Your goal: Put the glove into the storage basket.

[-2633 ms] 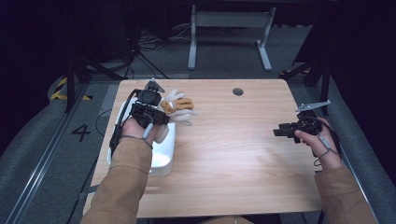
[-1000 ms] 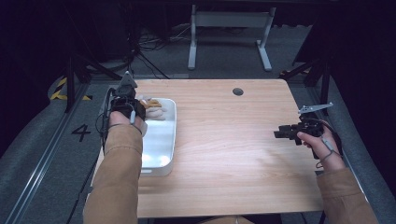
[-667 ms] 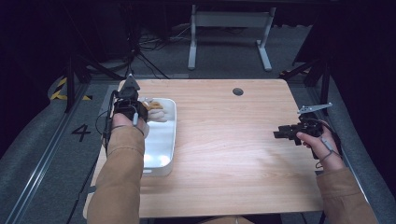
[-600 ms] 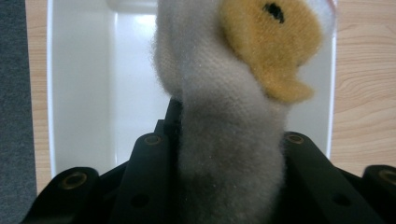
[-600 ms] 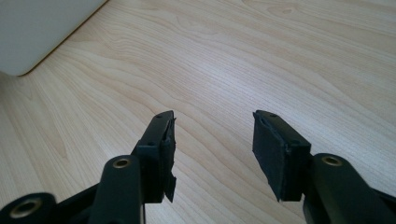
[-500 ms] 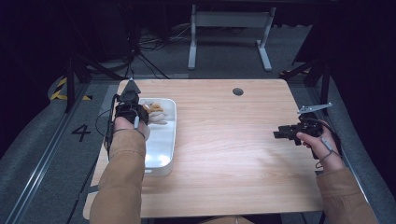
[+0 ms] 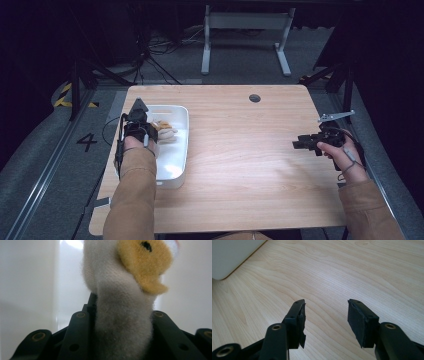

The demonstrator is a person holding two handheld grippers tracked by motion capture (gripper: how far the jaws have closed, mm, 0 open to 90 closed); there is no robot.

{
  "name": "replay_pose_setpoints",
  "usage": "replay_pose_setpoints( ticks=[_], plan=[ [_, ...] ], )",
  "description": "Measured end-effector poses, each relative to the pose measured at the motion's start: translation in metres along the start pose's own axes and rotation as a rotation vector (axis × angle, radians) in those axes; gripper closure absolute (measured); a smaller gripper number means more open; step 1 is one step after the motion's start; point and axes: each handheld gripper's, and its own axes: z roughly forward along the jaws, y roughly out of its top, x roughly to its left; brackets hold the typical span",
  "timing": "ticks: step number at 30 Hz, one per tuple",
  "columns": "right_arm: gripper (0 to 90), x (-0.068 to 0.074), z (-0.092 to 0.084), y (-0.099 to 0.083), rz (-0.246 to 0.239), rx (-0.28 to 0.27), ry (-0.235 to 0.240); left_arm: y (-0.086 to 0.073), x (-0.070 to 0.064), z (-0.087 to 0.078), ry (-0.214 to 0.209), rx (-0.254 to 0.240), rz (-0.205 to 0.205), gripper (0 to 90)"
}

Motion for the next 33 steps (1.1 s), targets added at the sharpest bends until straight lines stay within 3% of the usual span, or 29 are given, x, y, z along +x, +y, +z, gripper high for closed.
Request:
replay_pose_setpoints(
  ticks=[15, 25, 33],
  plan=[
    [49.1, -0.001, 0.003, -0.001, 0.003, 0.011, 0.000, -0.004, 0.005, 0.025, 0.005, 0.017, -0.019, 67.4],
    [48.9, -0.002, 0.004, -0.002, 0.008, 0.013, 0.002, -0.007, 0.010, 0.041, 0.009, 0.033, -0.057, 66.5],
    [48.9, -0.002, 0.004, -0.002, 0.009, 0.013, 0.001, -0.009, 0.009, 0.046, 0.025, 0.050, -0.043, 64.2]
  ],
)
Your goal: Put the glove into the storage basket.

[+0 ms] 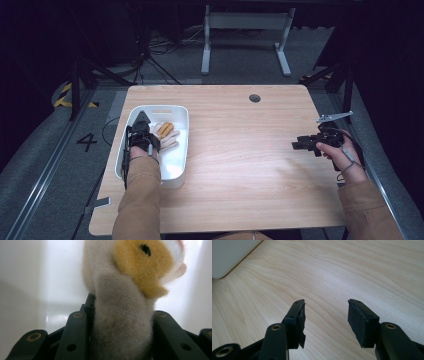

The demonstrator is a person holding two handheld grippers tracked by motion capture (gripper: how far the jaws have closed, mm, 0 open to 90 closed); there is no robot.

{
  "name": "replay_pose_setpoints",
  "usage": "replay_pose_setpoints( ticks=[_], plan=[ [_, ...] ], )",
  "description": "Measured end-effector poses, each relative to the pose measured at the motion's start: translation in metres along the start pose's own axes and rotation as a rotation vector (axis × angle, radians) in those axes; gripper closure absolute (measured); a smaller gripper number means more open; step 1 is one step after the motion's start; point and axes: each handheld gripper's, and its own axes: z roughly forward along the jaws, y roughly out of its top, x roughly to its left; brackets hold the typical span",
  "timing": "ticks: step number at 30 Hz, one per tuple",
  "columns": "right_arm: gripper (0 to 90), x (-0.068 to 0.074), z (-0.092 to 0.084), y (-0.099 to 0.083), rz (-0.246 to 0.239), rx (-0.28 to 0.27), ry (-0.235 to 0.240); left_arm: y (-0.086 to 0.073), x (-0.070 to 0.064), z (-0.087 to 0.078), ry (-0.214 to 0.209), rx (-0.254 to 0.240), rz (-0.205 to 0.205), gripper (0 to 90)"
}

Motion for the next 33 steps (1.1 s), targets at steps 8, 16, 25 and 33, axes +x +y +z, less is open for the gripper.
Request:
replay_pose_setpoints(
  ticks=[8, 16, 25, 33],
  plan=[
    [48.8, -0.001, 0.000, 0.000, 0.000, -0.002, 0.000, 0.000, 0.000, 0.001, -0.025, 0.017, -0.002, 54.1],
    [48.7, 0.000, 0.000, 0.000, 0.001, -0.005, 0.001, 0.003, 0.000, 0.003, -0.066, 0.048, 0.019, 20.3],
    [48.6, -0.001, 0.000, 0.000, 0.003, -0.007, 0.001, 0.003, -0.001, -0.007, -0.100, -0.004, 0.054, 0.0],
    [48.5, 0.000, 0.000, 0.000, 0.003, -0.007, 0.001, 0.003, -0.009, -0.027, -0.084, -0.058, 0.091, 0.0]
  ],
)
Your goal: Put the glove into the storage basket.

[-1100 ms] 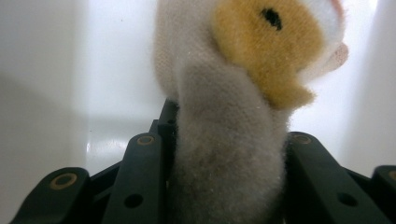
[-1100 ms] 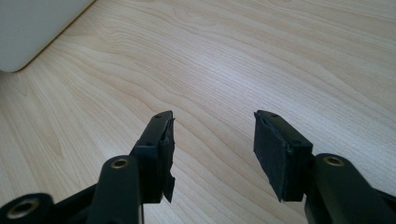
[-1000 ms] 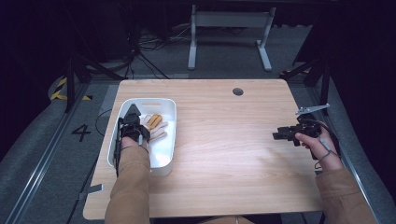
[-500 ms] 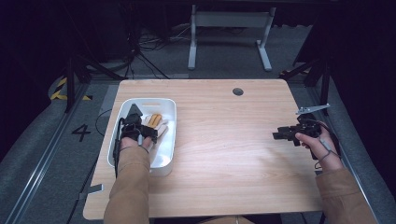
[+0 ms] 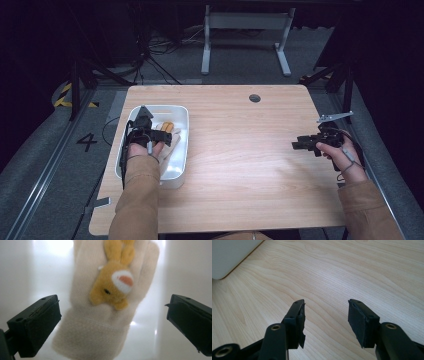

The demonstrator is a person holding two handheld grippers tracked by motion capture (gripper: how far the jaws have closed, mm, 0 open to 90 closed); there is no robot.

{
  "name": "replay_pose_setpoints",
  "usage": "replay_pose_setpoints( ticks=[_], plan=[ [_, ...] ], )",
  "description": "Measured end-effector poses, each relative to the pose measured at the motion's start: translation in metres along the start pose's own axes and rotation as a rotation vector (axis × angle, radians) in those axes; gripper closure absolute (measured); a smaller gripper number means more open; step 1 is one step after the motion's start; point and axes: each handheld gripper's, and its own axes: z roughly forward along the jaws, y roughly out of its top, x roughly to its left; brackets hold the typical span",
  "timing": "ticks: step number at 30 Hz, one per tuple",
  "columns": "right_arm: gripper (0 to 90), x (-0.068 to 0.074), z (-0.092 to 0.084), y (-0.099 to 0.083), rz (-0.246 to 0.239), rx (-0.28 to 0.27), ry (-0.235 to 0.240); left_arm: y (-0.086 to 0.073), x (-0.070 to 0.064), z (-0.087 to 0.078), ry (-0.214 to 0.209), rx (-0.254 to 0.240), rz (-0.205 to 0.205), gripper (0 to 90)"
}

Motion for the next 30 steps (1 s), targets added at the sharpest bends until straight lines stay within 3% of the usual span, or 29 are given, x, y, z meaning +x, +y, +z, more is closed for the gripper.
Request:
replay_pose_setpoints(
  ticks=[6, 11, 22, 28, 30],
  plan=[
    [48.5, 0.000, 0.000, 0.001, 0.000, 0.000, 0.001, 0.002, -0.005, -0.016, -0.003, -0.008, 0.023, 0.0],
    [48.4, -0.001, 0.001, 0.001, -0.002, 0.000, 0.006, 0.001, -0.012, -0.031, -0.035, -0.046, 0.056, 0.0],
    [48.4, -0.001, 0.001, 0.000, 0.004, 0.003, -0.002, -0.013, -0.053, -0.070, -0.135, -0.176, 0.248, 6.2],
    [48.4, 0.000, -0.002, -0.002, 0.002, -0.001, -0.006, -0.022, -0.082, -0.079, -0.199, -0.211, 0.376, 7.2],
    [48.3, 0.000, -0.002, -0.002, 0.002, -0.002, -0.005, -0.027, -0.092, -0.081, -0.224, -0.222, 0.436, 7.7]
  ],
)
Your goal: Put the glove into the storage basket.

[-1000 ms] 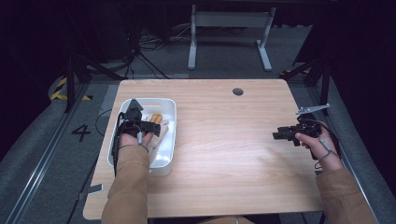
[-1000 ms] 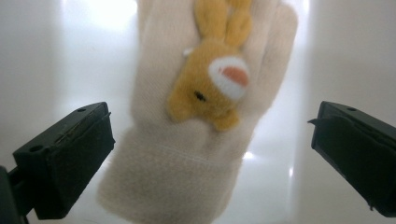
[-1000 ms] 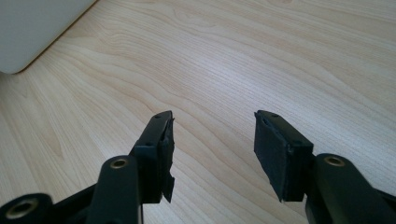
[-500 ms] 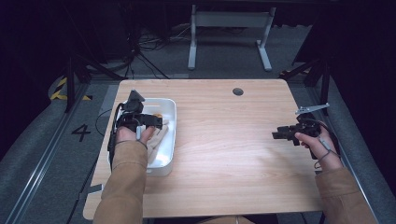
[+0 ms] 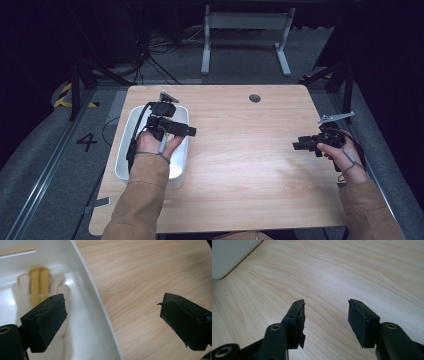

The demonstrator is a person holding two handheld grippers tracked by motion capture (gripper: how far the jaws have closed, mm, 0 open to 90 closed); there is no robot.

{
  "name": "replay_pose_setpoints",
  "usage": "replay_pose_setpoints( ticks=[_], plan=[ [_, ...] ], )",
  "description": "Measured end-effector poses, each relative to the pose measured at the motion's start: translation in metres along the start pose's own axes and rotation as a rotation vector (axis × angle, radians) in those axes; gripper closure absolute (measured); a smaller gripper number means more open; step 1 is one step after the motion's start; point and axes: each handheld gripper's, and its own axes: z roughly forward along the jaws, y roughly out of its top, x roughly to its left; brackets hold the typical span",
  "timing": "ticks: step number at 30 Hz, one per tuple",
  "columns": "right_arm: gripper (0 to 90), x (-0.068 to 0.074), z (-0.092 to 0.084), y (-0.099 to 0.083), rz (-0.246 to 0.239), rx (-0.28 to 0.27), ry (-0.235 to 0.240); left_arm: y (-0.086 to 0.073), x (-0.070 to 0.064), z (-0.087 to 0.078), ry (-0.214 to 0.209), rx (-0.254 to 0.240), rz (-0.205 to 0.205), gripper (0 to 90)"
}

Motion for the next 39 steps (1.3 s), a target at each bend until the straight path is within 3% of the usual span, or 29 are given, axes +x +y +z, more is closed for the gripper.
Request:
replay_pose_setpoints(
  ticks=[5, 6, 7, 11, 14, 18, 28, 30, 36, 39],
  plan=[
    [48.0, -0.001, 0.000, -0.001, 0.002, 0.002, 0.001, 0.000, -0.028, 0.004, -0.067, -0.027, 0.127, 9.3],
    [48.0, -0.001, 0.000, -0.001, 0.002, -0.001, 0.001, 0.000, -0.028, 0.004, -0.067, -0.027, 0.127, 9.4],
    [47.9, -0.001, 0.000, -0.001, 0.002, -0.001, 0.001, -0.001, -0.039, 0.005, -0.099, -0.050, 0.185, 9.5],
    [47.7, 0.000, 0.000, -0.002, -0.002, 0.002, 0.003, -0.006, -0.056, 0.009, -0.160, -0.102, 0.270, 10.7],
    [47.8, 0.000, -0.001, -0.003, -0.005, 0.001, 0.000, -0.012, -0.063, 0.014, -0.220, -0.173, 0.320, 15.5],
    [47.7, 0.000, -0.002, -0.004, -0.004, 0.002, -0.005, -0.020, -0.068, 0.029, -0.257, -0.232, 0.358, 16.5],
    [47.2, 0.000, -0.001, -0.005, -0.005, 0.006, -0.006, -0.038, -0.086, 0.051, -0.303, -0.294, 0.446, 20.6],
    [47.1, 0.000, 0.000, -0.005, -0.008, 0.005, -0.004, -0.040, -0.087, 0.057, -0.325, -0.296, 0.444, 21.2],
    [47.1, 0.000, 0.001, -0.005, -0.010, 0.008, -0.005, -0.051, -0.088, 0.073, -0.336, -0.313, 0.462, 26.6],
    [47.0, 0.000, 0.001, -0.005, -0.008, 0.007, -0.003, -0.057, -0.087, 0.090, -0.332, -0.277, 0.462, 26.5]
  ],
)
